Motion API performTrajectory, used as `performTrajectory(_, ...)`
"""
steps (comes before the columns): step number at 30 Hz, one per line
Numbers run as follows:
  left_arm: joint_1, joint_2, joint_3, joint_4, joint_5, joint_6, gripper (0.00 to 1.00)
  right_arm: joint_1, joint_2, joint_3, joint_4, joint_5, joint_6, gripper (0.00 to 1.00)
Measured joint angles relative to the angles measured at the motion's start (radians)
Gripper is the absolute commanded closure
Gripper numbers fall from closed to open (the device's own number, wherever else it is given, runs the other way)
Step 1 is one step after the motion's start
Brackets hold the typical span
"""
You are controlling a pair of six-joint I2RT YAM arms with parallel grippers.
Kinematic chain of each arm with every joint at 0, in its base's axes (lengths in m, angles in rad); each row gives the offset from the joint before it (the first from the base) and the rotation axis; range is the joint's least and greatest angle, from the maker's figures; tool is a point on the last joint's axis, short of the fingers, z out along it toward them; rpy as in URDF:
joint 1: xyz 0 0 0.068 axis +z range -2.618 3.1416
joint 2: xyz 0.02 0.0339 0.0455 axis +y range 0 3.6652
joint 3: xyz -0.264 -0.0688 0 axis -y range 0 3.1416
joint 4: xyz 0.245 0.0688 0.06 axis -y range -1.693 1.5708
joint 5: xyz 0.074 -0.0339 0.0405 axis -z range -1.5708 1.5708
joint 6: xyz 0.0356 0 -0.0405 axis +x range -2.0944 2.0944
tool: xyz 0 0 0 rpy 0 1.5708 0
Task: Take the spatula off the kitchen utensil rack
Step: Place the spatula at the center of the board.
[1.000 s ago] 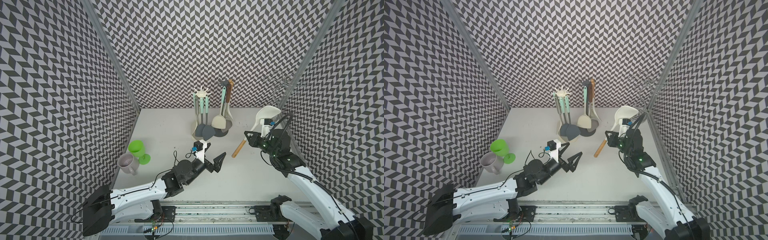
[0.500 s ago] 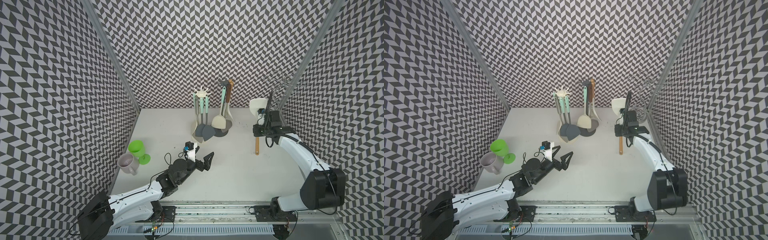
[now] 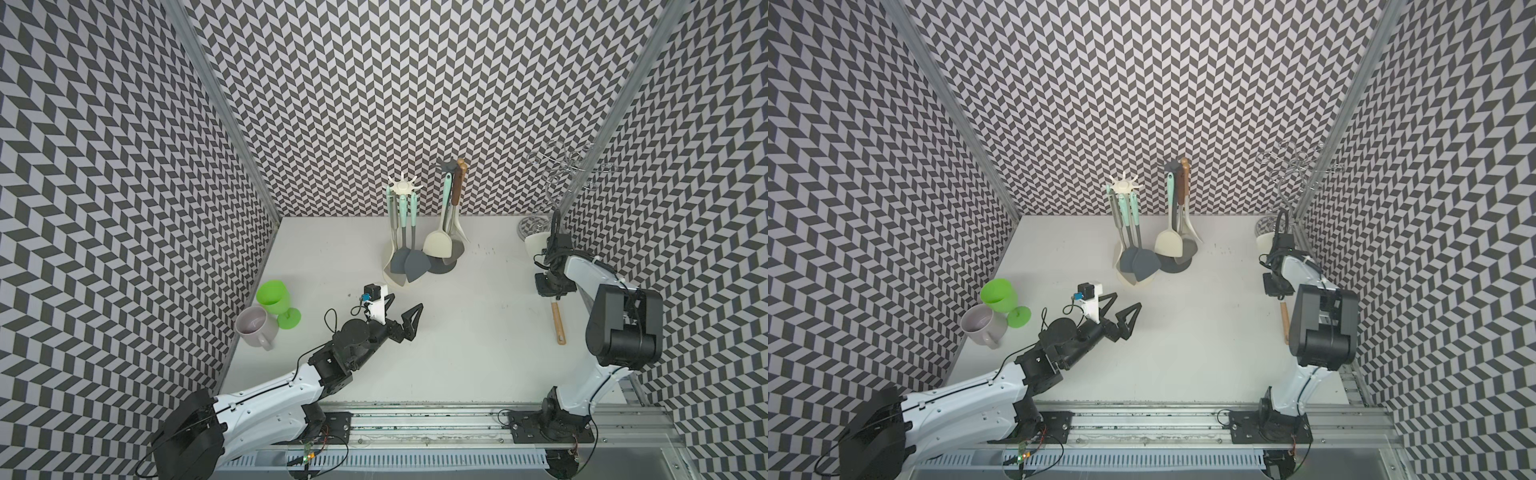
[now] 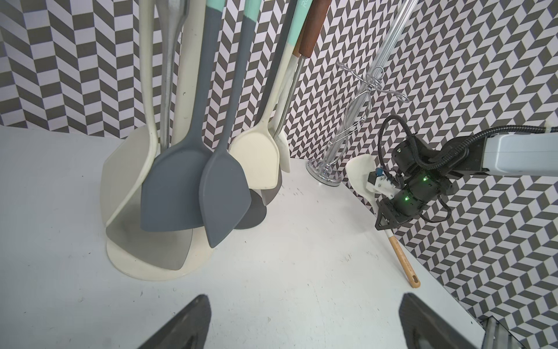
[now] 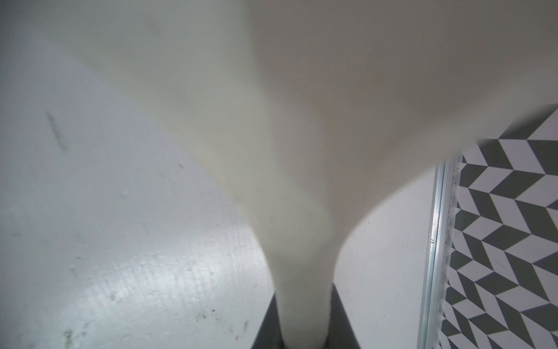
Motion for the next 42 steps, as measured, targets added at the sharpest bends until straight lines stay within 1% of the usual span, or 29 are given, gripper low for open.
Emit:
performTrajectory(6,0.004,-0.005,-0.009,0.005,0.000,0.000,0.01,-0.022,0.031,-0.053,0.004,0.081,-0.042,1.00)
performTrajectory(9,0.004,-0.017,-0.014,0.011,0.000,-0.001,0.01,-0.031,0.043,-0.078,0.003,0.108,-0.052,0.91)
performTrajectory(11,0.004,-0.026,-0.019,0.015,0.003,-0.001,0.01,-0.035,0.054,-0.083,0.005,0.121,-0.053,0.80)
performTrajectory(13,0.004,-0.029,-0.022,0.018,0.003,-0.001,0.01,-0.035,0.062,-0.084,0.010,0.132,-0.053,0.76)
performTrajectory(15,0.004,-0.029,-0.022,0.018,0.003,-0.001,0.01,-0.035,0.063,-0.084,0.023,0.142,-0.049,0.70)
performTrajectory(18,0.004,-0.029,-0.022,0.018,0.003,-0.001,0.01,-0.035,0.064,-0.085,0.040,0.159,-0.047,0.67)
performTrajectory(26,0.007,-0.034,-0.029,0.022,0.003,0.000,0.01,-0.035,0.068,-0.085,0.058,0.172,-0.044,0.67)
performTrajectory(33,0.011,-0.037,-0.037,0.026,0.003,0.000,0.01,-0.035,0.068,-0.085,0.064,0.177,-0.040,0.62)
performTrajectory(36,0.011,-0.042,-0.037,0.031,0.003,0.000,0.01,-0.035,0.068,-0.076,0.063,0.170,-0.026,0.53)
performTrajectory(38,0.011,-0.046,-0.037,0.032,0.007,-0.001,0.01,-0.035,0.066,-0.064,0.058,0.151,-0.017,0.45)
performTrajectory(39,0.011,-0.048,-0.037,0.036,0.011,-0.001,0.01,-0.035,0.060,-0.060,0.057,0.132,-0.006,0.41)
performTrajectory(42,0.011,-0.061,-0.050,0.054,0.024,-0.004,0.01,-0.034,0.025,-0.053,0.048,0.074,0.022,0.34)
